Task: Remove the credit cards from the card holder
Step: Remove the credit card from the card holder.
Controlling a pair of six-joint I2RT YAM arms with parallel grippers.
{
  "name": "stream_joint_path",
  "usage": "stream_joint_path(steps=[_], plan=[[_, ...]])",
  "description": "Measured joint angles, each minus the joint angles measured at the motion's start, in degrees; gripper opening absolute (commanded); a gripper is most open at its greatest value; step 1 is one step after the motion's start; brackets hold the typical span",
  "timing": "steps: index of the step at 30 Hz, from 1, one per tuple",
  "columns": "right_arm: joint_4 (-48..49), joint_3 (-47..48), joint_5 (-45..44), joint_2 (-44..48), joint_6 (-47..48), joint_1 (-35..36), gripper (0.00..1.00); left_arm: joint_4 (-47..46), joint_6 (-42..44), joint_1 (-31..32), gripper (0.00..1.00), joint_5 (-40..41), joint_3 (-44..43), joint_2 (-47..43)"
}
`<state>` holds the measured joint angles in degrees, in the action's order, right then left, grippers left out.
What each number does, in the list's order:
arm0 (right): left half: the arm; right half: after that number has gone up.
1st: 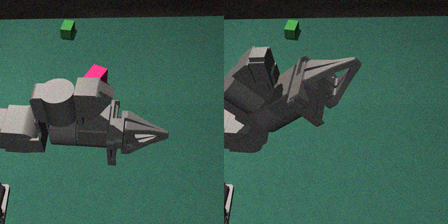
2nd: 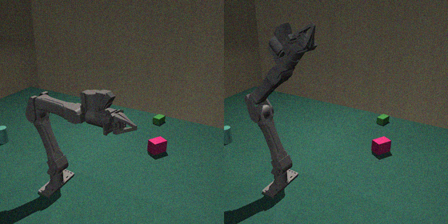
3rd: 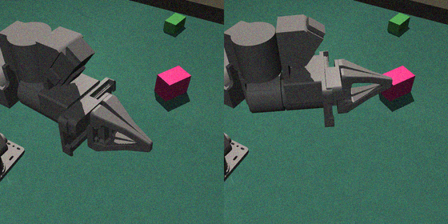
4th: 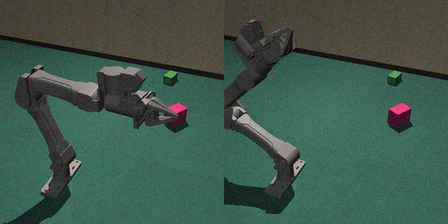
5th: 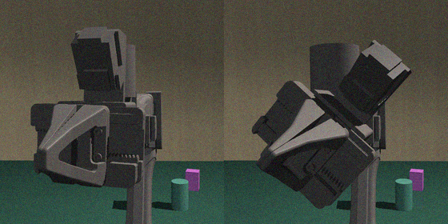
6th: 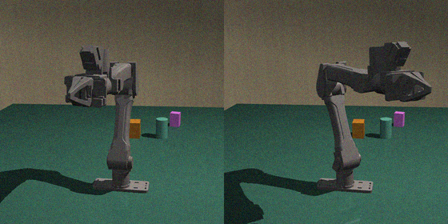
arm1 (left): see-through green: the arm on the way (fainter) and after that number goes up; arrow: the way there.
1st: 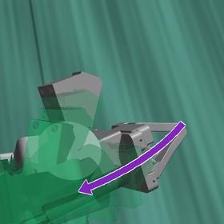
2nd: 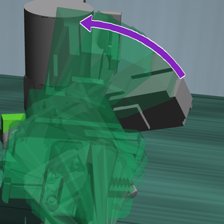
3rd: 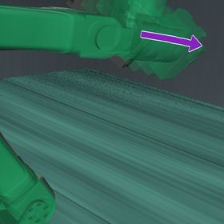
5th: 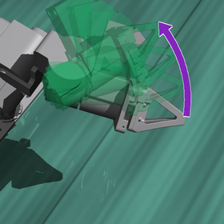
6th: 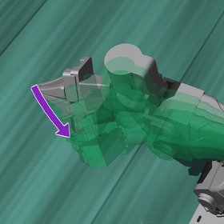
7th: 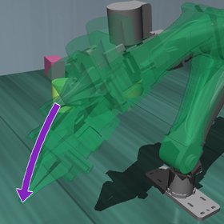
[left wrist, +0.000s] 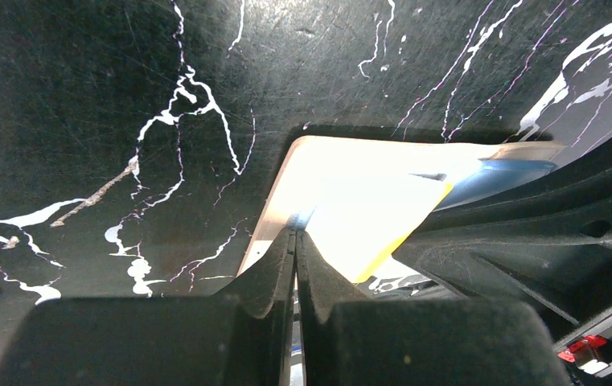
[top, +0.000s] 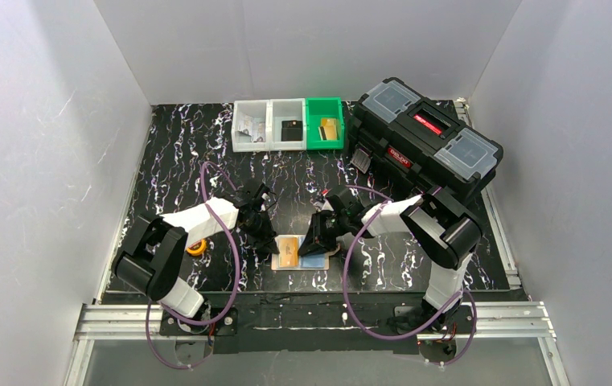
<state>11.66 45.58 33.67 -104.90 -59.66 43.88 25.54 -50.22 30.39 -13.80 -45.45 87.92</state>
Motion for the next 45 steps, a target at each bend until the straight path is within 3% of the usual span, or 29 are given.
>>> stream_joint_path(steps=[32, 40, 45], plan=[[6.47, -0.46, 2.56, -2.38, -3.19, -0.09, 0.18, -0.46, -1.49, 0.48, 0.0, -0.57, 0.2, 0.31], [4.57, 0.24, 2.58, -2.36, -1.86, -0.04, 0.25, -0.44, -1.86, 1.07, 0.0, -0.55, 0.0, 0.44], [1.42, 1.49, 2.08, -1.81, 0.13, 0.35, 0.25, -0.42, -1.84, 1.62, 0.0, -0.5, -0.13, 0.55]])
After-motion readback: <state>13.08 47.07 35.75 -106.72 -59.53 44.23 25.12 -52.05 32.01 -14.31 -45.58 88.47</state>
